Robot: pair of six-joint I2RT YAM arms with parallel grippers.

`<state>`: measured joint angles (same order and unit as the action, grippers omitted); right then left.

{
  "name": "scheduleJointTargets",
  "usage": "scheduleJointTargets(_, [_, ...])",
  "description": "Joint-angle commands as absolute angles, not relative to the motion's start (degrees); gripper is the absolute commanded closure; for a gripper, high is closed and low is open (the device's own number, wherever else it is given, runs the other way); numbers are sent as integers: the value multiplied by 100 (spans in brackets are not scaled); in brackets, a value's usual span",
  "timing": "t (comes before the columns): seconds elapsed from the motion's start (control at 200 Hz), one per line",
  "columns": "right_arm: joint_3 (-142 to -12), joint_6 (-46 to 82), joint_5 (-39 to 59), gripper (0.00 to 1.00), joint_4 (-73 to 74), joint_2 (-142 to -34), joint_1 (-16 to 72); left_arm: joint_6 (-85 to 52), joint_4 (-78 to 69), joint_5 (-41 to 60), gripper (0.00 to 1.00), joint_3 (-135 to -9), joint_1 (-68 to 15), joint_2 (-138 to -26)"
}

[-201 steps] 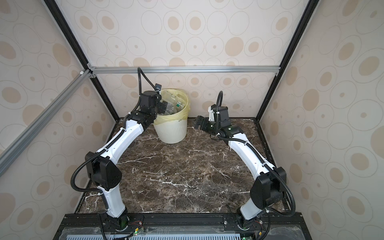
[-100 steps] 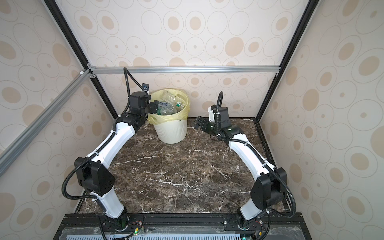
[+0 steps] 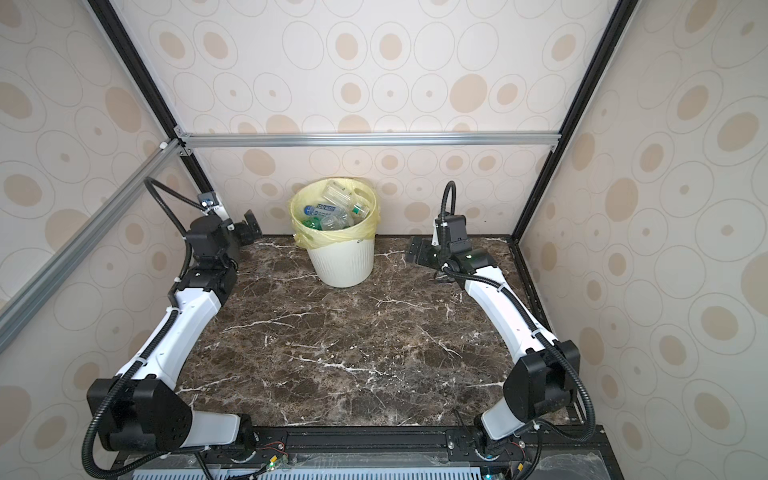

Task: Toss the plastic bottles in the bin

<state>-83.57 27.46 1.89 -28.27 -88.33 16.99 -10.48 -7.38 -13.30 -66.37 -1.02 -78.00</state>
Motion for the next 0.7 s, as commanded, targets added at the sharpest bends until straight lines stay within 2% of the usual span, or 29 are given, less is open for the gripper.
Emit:
scheduleJointTargets(0.0, [-7858, 2541, -784, 0, -2950, -8622, 1445, -1291, -1022, -1494, 1, -5778, -80, -7675])
scheduleJointTargets(0.18, [-6681, 1755, -2049, 0, -2138, -8174, 1371, -1662, -1565, -2118, 1, -4416, 73, -7636])
scheduleJointTargets(0.25, [-6179, 1455, -2561, 0, -1741, -8048, 1331, -1644, -2227, -2327, 1, -3915, 96, -7628])
scheduleJointTargets(0.375, [-5225, 933, -3365, 0, -830, -7840, 1297, -1634, -2853, -2405, 1, -3591, 127, -7972])
scheduleJointTargets(0.58, [-3846, 466, -3786, 0, 1108, -7672, 1240, -1365, -4176, -2475, 1, -2960, 193, -8460])
scheduleJointTargets(0.695, [-3487, 527, -4040, 0, 1754, -7749, 1229, -1245, -4591, -1966, 1, -2818, 268, -8786])
